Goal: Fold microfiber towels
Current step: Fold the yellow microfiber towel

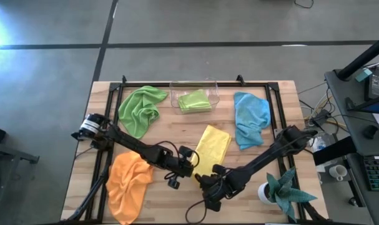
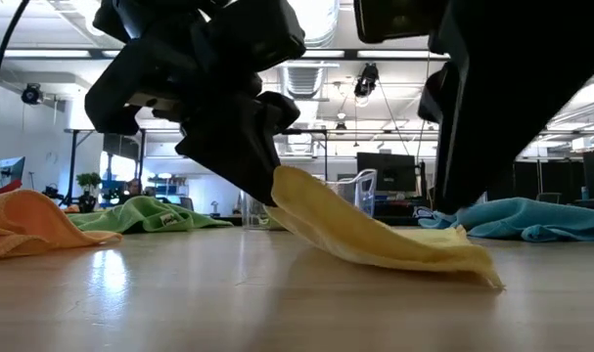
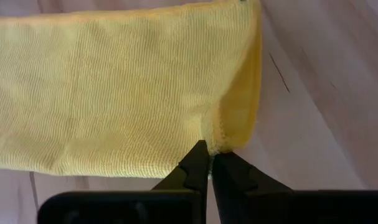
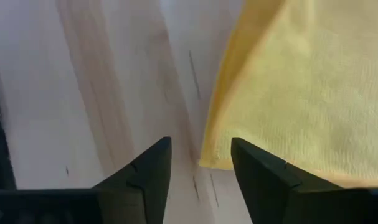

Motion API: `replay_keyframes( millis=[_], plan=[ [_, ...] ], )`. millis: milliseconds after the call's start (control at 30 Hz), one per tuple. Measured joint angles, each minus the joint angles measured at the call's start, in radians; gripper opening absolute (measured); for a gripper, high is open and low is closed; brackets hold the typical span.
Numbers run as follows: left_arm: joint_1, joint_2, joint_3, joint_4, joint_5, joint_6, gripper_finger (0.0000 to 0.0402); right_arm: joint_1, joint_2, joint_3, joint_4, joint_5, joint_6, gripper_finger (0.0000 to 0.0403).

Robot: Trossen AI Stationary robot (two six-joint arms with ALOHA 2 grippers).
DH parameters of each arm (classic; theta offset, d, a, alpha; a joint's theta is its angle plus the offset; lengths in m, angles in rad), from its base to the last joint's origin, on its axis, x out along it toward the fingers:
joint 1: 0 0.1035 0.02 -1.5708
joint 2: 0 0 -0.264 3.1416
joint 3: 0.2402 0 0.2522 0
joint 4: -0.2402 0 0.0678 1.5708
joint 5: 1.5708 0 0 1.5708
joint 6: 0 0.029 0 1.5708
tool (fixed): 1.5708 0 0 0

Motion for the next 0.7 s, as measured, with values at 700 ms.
replay_keyframes(
  millis=[700],
  plan=[
    [0.002,-0.045,-0.004,-0.01,0.0,-0.003,0.0,-0.012,0.1,0.005,-0.002,0.038,0.031,0.0113]
  ],
)
